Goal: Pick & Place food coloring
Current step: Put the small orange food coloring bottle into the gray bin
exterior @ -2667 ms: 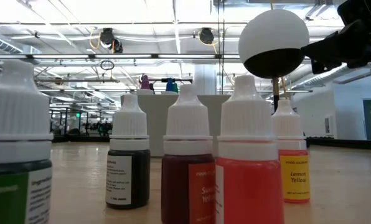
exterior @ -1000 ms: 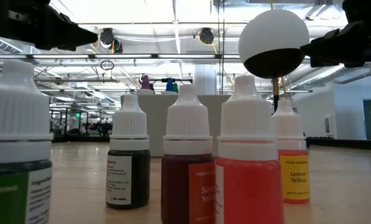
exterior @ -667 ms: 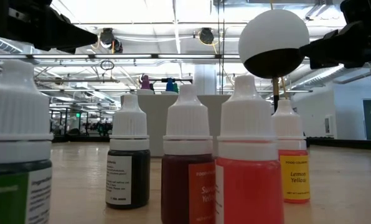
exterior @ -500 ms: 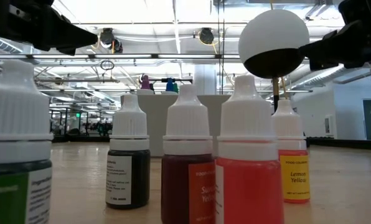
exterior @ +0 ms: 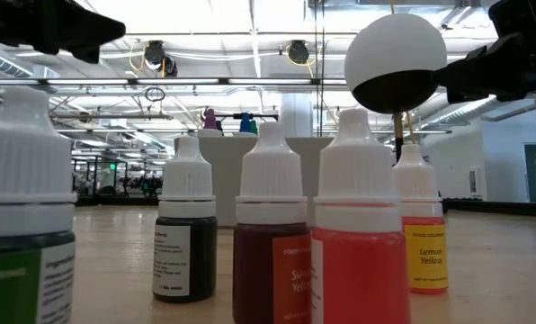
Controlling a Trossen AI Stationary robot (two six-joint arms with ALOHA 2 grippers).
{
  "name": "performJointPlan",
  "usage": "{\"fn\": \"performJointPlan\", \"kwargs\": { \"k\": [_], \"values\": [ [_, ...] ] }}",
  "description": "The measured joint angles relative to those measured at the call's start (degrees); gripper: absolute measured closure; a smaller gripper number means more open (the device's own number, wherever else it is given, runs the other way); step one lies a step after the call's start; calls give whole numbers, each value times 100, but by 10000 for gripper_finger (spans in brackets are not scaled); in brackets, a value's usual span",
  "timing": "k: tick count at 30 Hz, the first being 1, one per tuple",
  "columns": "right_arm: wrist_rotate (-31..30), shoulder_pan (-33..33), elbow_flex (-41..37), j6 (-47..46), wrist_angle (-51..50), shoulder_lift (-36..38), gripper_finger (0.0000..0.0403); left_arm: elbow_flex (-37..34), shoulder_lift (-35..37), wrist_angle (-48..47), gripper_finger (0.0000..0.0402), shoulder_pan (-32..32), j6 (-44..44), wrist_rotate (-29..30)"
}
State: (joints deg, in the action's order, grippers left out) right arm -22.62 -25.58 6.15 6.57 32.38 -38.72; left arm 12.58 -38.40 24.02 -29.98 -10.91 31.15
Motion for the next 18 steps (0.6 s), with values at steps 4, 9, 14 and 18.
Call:
{"fn": "performJointPlan", "kwargs": {
  "k": [4,9,14,18],
  "values": [
    [3,2,0,2,2,0,403,0,183,12,397,-154,-168,156],
    [10,2,0,-146,2,0,403,-158,413,17,397,-202,-188,200],
    [10,2,0,-156,23,0,403,-271,640,16,396,-111,-59,313],
    [12,2,0,-79,151,0,403,-271,659,-2,398,-113,90,282]
  ]
}}
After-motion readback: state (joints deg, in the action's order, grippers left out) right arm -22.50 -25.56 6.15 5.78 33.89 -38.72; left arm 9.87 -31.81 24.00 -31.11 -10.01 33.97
